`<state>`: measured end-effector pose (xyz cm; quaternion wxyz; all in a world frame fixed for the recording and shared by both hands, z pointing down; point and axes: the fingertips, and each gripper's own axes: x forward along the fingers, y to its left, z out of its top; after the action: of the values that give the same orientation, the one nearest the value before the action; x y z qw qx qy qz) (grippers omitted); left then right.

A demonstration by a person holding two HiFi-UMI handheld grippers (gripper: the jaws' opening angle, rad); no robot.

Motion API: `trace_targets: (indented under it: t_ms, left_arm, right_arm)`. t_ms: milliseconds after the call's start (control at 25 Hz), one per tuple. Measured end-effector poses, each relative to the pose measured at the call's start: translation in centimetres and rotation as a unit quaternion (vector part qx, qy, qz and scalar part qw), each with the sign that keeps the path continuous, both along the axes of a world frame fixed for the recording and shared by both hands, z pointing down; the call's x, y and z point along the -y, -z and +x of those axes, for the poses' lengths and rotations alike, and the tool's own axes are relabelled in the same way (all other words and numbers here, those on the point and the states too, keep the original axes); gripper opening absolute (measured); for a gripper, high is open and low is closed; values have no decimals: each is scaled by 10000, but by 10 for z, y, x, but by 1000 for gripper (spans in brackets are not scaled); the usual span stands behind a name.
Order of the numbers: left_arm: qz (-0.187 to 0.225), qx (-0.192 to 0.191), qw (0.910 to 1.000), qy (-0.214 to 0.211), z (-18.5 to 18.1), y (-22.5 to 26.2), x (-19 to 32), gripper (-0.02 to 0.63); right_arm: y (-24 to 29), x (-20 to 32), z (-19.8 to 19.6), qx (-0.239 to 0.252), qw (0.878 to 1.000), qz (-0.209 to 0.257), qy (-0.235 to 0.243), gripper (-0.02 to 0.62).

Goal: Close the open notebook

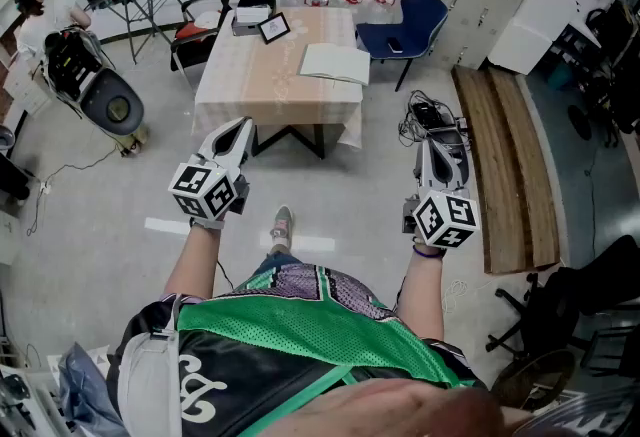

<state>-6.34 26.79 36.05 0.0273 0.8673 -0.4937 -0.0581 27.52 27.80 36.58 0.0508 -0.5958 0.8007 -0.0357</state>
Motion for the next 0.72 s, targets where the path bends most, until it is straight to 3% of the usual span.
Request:
trace_targets:
  t_ms: [720]
  left_arm:
    - [-38,-182,9998,-36,-1,-1,-3,15]
  right_arm:
    - [-1,-1,-5,-45,10000,1,14,-2]
